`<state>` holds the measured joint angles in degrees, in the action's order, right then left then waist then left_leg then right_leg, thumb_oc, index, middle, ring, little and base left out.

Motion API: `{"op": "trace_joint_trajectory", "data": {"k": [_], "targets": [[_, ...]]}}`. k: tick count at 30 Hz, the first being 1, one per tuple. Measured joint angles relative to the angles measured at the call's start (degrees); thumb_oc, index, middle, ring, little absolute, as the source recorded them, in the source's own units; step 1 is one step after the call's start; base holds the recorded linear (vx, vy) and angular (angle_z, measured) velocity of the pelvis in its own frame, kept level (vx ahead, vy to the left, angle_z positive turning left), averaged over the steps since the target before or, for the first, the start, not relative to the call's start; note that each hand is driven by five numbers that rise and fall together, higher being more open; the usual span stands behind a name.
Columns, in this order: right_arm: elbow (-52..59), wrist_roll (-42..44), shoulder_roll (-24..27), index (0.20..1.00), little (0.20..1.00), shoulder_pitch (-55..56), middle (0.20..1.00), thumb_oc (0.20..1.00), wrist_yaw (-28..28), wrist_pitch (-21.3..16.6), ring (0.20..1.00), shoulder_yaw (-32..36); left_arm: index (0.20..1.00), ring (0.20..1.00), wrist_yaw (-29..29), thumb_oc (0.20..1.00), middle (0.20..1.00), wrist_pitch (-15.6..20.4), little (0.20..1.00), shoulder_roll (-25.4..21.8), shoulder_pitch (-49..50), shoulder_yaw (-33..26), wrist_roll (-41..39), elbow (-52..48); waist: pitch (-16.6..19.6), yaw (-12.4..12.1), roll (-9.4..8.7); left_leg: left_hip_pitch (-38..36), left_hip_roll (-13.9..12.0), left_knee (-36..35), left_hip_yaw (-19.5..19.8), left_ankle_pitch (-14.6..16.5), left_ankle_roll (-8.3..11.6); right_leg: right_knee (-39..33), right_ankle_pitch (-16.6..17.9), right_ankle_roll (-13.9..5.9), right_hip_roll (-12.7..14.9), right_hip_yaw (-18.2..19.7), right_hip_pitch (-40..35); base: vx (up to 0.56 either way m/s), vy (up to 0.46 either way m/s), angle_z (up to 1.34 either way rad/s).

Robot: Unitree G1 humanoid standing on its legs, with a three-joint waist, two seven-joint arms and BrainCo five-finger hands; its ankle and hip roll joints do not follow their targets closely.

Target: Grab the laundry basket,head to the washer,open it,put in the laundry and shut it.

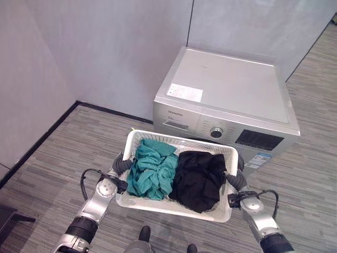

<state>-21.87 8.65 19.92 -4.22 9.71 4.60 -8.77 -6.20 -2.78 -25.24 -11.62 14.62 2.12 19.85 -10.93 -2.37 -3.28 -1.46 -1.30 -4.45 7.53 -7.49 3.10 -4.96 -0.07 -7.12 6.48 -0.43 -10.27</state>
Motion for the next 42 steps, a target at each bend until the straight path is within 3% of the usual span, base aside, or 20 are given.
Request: {"op": "trace_joint_trajectory", "data": {"k": [9, 16, 21, 25, 30, 32, 35, 36, 38, 39, 40, 42], "targets": [[8.09, -0.82, 0.05, 0.200, 0.200, 2.74, 0.200, 0.200, -0.25, -0.72, 0.200, 3.84, 0.200, 0.200, -0.28, 0.200, 0.200, 0.49, 0.200, -1.62, 1.88, -1.70, 0.16, -8.66, 0.07, 1.11, 0.18, -0.60, -0.85, -0.67, -0.74, 0.07, -0.07, 0.00, -0.16, 0.27, -0.67, 0.84, 0.15, 0.04, 0.024, -0.06], [30.92, -5.02, 0.22, 0.200, 0.200, 17.94, 0.200, 0.200, -6.39, -3.90, 0.200, 10.72, 0.200, 0.200, 0.84, 0.200, 0.200, 4.75, 0.200, -1.34, 25.27, -10.75, 0.75, -33.78, 0.17, 2.60, 0.51, -1.92, -1.41, -0.70, -2.97, 1.46, -0.49, -0.01, -0.74, 0.66, -0.89, 2.96, 0.23, 0.02, -0.029, -0.15], [34.85, -4.99, 0.48, 0.200, 0.200, 18.52, 0.200, 0.200, -8.10, -4.68, 0.200, 12.18, 0.200, 0.200, 2.34, 0.200, 0.200, 5.82, 0.200, -1.72, 25.98, -13.97, 0.81, -37.41, 0.35, 2.47, 1.06, -2.17, -2.29, -0.70, -3.40, 2.13, -0.41, 0.00, -0.87, 0.85, -1.74, 3.44, 0.22, 0.01, -0.042, -0.07], [35.94, -4.13, 4.57, 0.200, 0.200, 13.72, 0.200, 0.200, -7.80, -4.87, 0.200, 13.87, 0.200, 0.200, 2.35, 0.200, 0.200, 5.94, 0.200, -4.11, 20.04, -14.09, 0.81, -38.39, 1.24, 2.69, 1.59, -1.48, -2.73, -0.06, -3.02, 1.72, 0.15, 0.02, -0.65, 1.22, -2.28, 3.24, 0.30, 0.01, -0.084, 0.06], [31.89, -0.92, 11.27, 0.200, 0.200, 1.72, 0.200, 0.200, -5.02, -4.90, 0.200, 15.16, 0.200, 0.200, 1.72, 0.200, 0.200, 5.11, 0.200, -7.26, 1.95, -11.64, 0.73, -32.69, 1.51, 3.01, 1.34, -0.14, -3.46, 1.70, -1.02, 1.40, 0.90, 0.02, -0.49, 1.40, -3.52, 1.81, 0.08, -0.01, -0.103, 0.16], [28.89, 0.49, 13.66, 0.200, 0.200, -2.57, 0.200, 0.200, -4.11, -5.01, 0.200, 15.29, 0.200, 0.200, 1.14, 0.200, 0.200, 4.63, 0.200, -8.02, -4.83, -9.69, 0.69, -29.91, 1.72, 2.92, 1.09, 0.67, -4.11, 3.64, -0.49, 2.06, 2.29, 0.72, -0.78, 1.65, -4.31, 1.50, 0.19, -0.02, -0.130, 0.09], [26.38, 1.98, 16.35, 0.200, 0.200, -7.03, 0.200, 0.200, -3.27, -5.02, 0.200, 15.27, 0.200, 0.200, 0.15, 0.200, 0.200, 3.84, 0.200, -9.01, -11.98, -7.31, 0.25, -26.50, 1.81, 2.81, 0.92, 1.91, -5.80, 6.58, -0.10, 3.15, 3.87, 2.82, -1.86, 3.11, -6.26, 1.46, 0.99, -0.03, -0.163, -0.02], [21.08, 4.08, 19.38, 0.200, 0.200, -11.59, 0.200, 0.200, -2.62, -4.69, 0.200, 12.60, 0.200, 0.200, 0.08, 0.200, 0.200, 3.27, 0.200, -10.41, -19.27, -3.65, -1.55, -19.90, 1.28, 2.38, -0.07, 4.82, -7.01, 14.51, -0.48, 3.61, 5.93, 11.12, -5.73, 6.23, -8.24, 1.39, 4.46, -0.05, -0.052, -0.10], [19.63, 4.15, 20.66, 0.200, 0.200, -12.79, 0.200, 0.200, -2.11, -4.42, 0.200, 11.81, 0.200, 0.200, -0.41, 0.200, 0.200, 2.88, 0.200, -10.91, -23.05, -0.51, -2.48, -15.87, 1.06, 2.15, -1.24, 8.23, -6.71, 20.27, -0.32, 1.97, 6.79, 15.59, -7.87, 7.24, -8.39, 1.06, 6.31, -0.01, 0.017, 0.12], [18.69, 4.73, 21.82, 0.200, 0.200, -12.85, 0.200, 0.200, -1.70, -4.42, 0.200, 11.89, 0.200, 0.200, -0.87, 0.200, 0.200, 2.77, 0.200, -10.92, -24.92, 1.64, -3.33, -14.54, 0.72, 2.26, -1.94, 9.81, -6.22, 22.52, -0.25, 0.76, 6.26, 15.84, -7.89, 7.66, -7.77, 0.85, 6.48, 0.08, 0.047, 0.29], [16.80, 6.42, 23.69, 0.200, 0.200, -13.07, 0.200, 0.200, -1.60, -4.40, 0.200, 11.84, 0.200, 0.200, -1.66, 0.200, 0.200, 2.53, 0.200, -11.00, -26.25, 4.32, -3.97, -13.96, 0.45, 1.66, -2.33, 12.20, -4.79, 24.49, -0.25, 1.97, 4.77, 15.37, -7.48, 8.78, -7.36, 0.82, 6.52, 0.13, 0.075, 0.27], [14.63, 7.38, 26.19, 0.200, 0.200, -13.82, 0.200, 0.200, -2.19, -4.26, 0.200, 11.47, 0.200, 0.200, -1.94, 0.200, 0.200, 2.43, 0.200, -11.00, -28.95, 7.27, -4.36, -12.09, 0.45, 1.59, -2.47, 12.04, -1.27, 19.15, -1.07, 5.55, 3.44, 14.91, -7.22, 9.20, -6.24, 1.15, 8.03, 0.15, 0.081, 0.09]]}}
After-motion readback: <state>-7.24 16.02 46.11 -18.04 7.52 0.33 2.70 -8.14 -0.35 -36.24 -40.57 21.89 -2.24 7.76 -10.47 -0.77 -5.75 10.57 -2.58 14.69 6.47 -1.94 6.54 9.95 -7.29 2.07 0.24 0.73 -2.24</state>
